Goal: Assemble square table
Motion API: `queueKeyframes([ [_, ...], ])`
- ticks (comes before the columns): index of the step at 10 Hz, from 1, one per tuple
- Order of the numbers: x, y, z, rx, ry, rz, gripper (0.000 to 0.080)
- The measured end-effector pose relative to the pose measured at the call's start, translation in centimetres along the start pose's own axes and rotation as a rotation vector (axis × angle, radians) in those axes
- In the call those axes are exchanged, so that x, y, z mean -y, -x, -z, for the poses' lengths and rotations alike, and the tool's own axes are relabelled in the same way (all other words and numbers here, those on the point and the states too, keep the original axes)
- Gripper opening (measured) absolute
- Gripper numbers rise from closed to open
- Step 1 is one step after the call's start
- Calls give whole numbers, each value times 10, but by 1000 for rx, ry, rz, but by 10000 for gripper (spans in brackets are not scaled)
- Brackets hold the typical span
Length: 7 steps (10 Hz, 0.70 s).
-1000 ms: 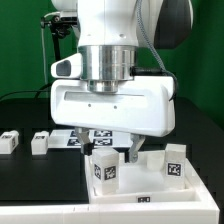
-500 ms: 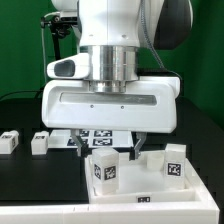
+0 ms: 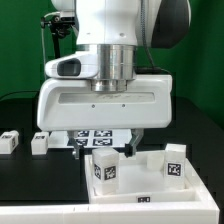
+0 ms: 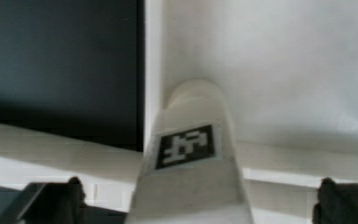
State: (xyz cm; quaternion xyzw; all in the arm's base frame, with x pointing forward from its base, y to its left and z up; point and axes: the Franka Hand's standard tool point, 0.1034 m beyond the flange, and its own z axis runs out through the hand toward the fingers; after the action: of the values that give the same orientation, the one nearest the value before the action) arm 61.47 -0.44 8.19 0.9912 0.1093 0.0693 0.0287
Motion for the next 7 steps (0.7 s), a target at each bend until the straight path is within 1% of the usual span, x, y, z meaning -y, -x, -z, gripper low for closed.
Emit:
queueKeyframes([
  [1, 1, 0, 0, 0, 0, -8, 539],
  [2, 1, 0, 0, 0, 0, -9, 403],
  [3, 1, 0, 0, 0, -1, -20, 403],
  [4, 1, 0, 0, 0, -1, -33, 287],
  [6, 1, 0, 0, 0, -1, -42, 287],
  [7, 3, 0, -1, -1, -9, -218, 287],
])
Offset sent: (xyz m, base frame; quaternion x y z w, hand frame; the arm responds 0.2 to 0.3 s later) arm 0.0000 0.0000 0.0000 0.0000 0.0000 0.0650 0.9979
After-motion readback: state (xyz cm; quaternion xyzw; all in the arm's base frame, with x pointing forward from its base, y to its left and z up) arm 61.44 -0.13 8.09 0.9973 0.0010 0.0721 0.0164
